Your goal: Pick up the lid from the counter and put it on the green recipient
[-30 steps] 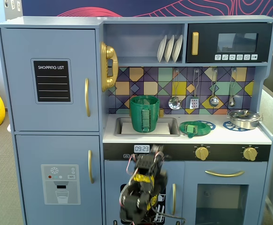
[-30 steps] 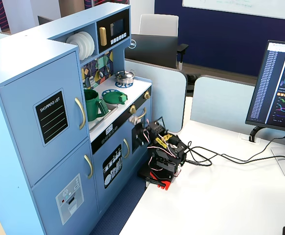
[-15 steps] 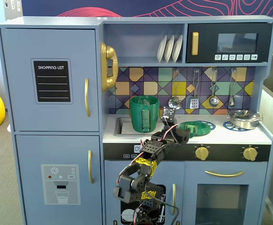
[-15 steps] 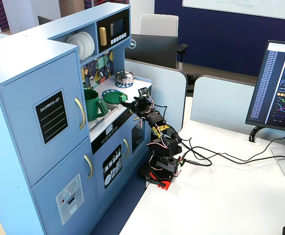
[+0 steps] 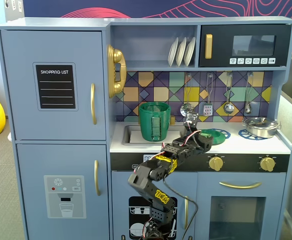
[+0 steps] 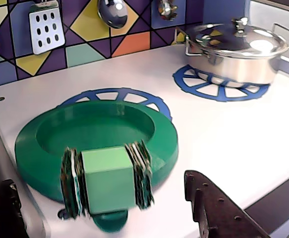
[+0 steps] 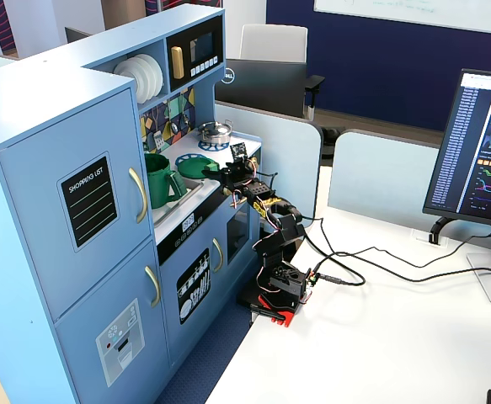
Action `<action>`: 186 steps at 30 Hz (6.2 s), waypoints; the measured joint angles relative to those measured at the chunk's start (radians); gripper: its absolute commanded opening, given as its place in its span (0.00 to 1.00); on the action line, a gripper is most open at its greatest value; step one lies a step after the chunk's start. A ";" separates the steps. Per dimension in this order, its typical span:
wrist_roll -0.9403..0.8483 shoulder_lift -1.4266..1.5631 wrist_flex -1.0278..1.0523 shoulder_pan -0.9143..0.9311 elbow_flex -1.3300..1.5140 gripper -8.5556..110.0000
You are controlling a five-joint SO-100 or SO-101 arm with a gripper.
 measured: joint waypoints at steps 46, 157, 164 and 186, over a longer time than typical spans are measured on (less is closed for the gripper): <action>0.006 -0.199 0.359 -0.190 -0.661 0.07; 0.017 0.907 1.284 -0.485 0.719 0.07; 0.057 0.931 1.419 -0.535 0.706 0.09; 0.104 0.931 1.417 -0.538 0.704 0.10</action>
